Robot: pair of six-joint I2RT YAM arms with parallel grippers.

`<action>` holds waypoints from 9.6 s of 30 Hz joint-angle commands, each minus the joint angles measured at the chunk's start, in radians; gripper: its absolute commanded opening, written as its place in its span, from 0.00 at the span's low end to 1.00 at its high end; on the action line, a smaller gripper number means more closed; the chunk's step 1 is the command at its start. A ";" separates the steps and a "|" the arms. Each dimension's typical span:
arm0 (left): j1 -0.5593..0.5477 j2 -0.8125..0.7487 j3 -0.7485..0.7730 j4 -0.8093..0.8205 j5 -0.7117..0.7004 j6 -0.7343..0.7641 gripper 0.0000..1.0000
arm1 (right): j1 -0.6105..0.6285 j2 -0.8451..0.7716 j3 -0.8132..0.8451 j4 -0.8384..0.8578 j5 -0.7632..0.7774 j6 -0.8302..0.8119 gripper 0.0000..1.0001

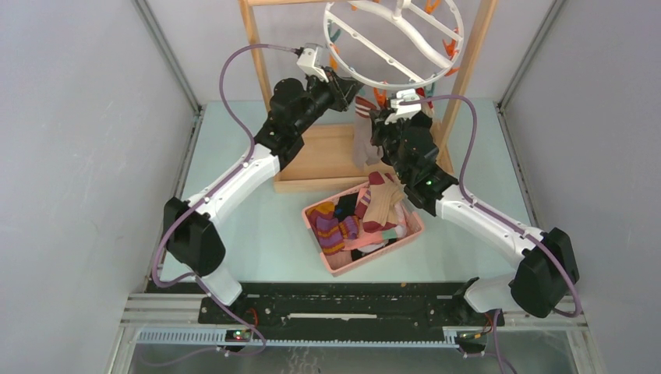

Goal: Clip the socks to the hanger
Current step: Clamp the sock onto the hanger.

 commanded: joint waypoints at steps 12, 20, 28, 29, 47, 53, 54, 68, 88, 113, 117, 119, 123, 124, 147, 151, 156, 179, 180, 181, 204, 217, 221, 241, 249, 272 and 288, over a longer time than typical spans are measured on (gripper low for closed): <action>-0.007 -0.045 0.073 -0.003 -0.022 -0.012 0.01 | 0.016 -0.001 0.032 0.107 0.082 -0.041 0.00; -0.007 -0.043 0.072 -0.005 -0.016 -0.020 0.01 | 0.021 0.005 0.031 0.132 0.074 -0.050 0.00; -0.007 -0.044 0.071 -0.004 -0.013 -0.024 0.01 | 0.029 0.024 0.060 0.132 0.062 -0.065 0.00; -0.007 -0.044 0.070 -0.006 -0.013 -0.024 0.01 | 0.030 0.026 0.065 0.134 0.064 -0.067 0.00; -0.007 -0.047 0.075 -0.015 -0.050 -0.025 0.02 | 0.044 0.015 0.081 0.106 0.025 -0.072 0.00; -0.006 -0.050 0.076 -0.009 -0.061 -0.041 0.02 | 0.047 -0.010 0.042 0.086 0.021 -0.056 0.00; -0.005 -0.050 0.075 -0.009 -0.062 -0.042 0.02 | 0.046 -0.012 0.039 0.086 0.020 -0.057 0.00; -0.006 -0.045 0.072 -0.011 -0.076 -0.049 0.02 | 0.049 -0.032 0.037 0.096 -0.035 -0.050 0.00; -0.005 -0.046 0.078 -0.015 -0.079 -0.078 0.02 | 0.051 0.012 0.085 0.087 -0.017 -0.159 0.00; 0.003 -0.053 0.065 -0.018 -0.089 -0.131 0.01 | 0.062 0.061 0.084 0.038 0.018 -0.194 0.00; 0.003 -0.056 0.053 -0.018 -0.093 -0.127 0.01 | 0.061 0.057 0.083 0.112 0.077 -0.215 0.00; 0.004 -0.057 0.052 -0.018 -0.096 -0.123 0.01 | 0.058 0.051 0.084 0.128 0.088 -0.219 0.00; 0.003 -0.055 0.059 -0.024 -0.099 -0.115 0.01 | 0.046 0.037 0.083 0.097 0.084 -0.186 0.00; 0.003 -0.055 0.061 -0.026 -0.100 -0.114 0.01 | 0.042 0.033 0.074 0.100 0.083 -0.178 0.00; 0.003 -0.059 0.068 -0.027 -0.104 -0.126 0.01 | 0.043 0.050 0.065 0.115 0.019 -0.174 0.00; 0.004 -0.061 0.068 -0.027 -0.104 -0.128 0.01 | 0.043 0.056 0.065 0.110 0.013 -0.169 0.00; 0.004 -0.058 0.068 -0.026 -0.101 -0.132 0.01 | 0.043 0.060 0.065 0.099 0.007 -0.163 0.00; 0.004 -0.051 0.059 -0.028 -0.101 -0.135 0.01 | 0.041 0.062 0.101 0.081 -0.055 -0.177 0.00; 0.003 -0.052 0.060 -0.028 -0.102 -0.135 0.01 | 0.041 0.062 0.100 0.072 -0.062 -0.174 0.00; 0.004 -0.053 0.061 -0.027 -0.102 -0.135 0.01 | 0.039 0.061 0.099 0.058 -0.067 -0.165 0.00; 0.003 -0.066 0.093 -0.105 -0.144 -0.038 0.01 | 0.014 -0.013 0.030 0.058 -0.060 -0.136 0.00; 0.004 -0.056 0.100 -0.085 -0.121 -0.035 0.01 | 0.053 0.027 0.067 0.066 -0.063 -0.164 0.00; 0.004 -0.056 0.099 -0.085 -0.121 -0.035 0.00 | 0.053 0.045 0.091 0.069 -0.044 -0.172 0.00; 0.004 -0.049 0.111 -0.101 -0.130 -0.036 0.00 | 0.102 0.128 0.197 0.060 0.092 -0.378 0.00; 0.003 -0.052 0.109 -0.110 -0.130 -0.035 0.00 | 0.101 0.123 0.190 0.081 0.159 -0.417 0.00; 0.021 -0.039 0.122 -0.112 -0.103 -0.087 0.00 | 0.050 0.106 0.150 0.008 0.070 -0.403 0.00; 0.027 -0.009 0.139 -0.106 -0.080 -0.159 0.00 | 0.014 0.070 0.049 0.149 -0.130 -0.365 0.00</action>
